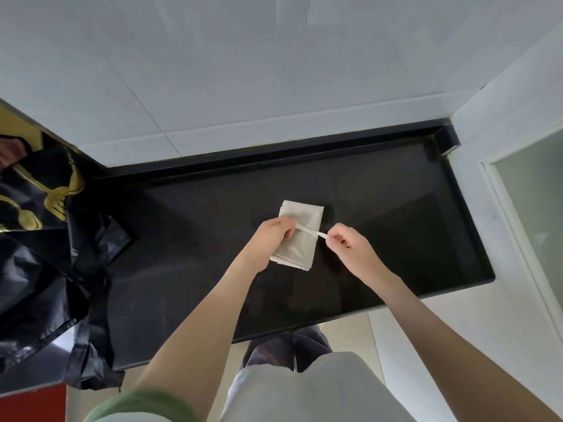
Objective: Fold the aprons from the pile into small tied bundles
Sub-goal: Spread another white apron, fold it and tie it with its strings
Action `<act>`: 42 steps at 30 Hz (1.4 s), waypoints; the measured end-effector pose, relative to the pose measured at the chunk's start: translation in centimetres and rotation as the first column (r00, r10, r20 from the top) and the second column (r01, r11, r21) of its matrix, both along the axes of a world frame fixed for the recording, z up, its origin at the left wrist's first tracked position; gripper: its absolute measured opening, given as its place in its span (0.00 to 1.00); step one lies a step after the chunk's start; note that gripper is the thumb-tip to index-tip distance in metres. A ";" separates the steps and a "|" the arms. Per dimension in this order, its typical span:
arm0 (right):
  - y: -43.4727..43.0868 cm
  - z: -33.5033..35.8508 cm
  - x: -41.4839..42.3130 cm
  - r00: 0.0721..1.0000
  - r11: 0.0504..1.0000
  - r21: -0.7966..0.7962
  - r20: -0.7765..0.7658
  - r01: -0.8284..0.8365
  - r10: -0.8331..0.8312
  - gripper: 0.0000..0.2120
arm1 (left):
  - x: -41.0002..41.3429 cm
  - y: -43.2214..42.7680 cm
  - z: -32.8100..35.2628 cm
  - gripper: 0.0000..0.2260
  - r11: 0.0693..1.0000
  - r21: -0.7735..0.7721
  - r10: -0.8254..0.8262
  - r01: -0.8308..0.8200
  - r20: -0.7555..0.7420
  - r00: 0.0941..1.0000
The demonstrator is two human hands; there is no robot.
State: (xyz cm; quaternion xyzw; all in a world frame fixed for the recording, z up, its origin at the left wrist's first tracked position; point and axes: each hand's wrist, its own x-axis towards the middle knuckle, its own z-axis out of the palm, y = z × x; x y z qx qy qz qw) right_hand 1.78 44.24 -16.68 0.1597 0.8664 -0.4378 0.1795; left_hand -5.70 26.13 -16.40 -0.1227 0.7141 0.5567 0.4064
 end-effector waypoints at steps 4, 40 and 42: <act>-0.9 1.7 -0.6 0.964 0.891 -0.396 -0.049 0.222 -0.262 0.07 | 0.4 0.1 0.0 0.16 0.962 0.240 0.114 -0.128 0.074 0.991; -3.9 0.5 -4.1 0.983 0.972 -0.231 -0.170 0.029 -0.070 0.15 | -0.3 -0.2 0.1 0.13 0.908 0.316 0.298 -0.275 -0.027 0.954; -4.0 0.6 -4.3 0.984 0.964 -0.263 -0.160 0.037 -0.081 0.15 | -0.4 -0.3 -0.2 0.18 0.856 0.326 0.390 -0.401 0.100 0.915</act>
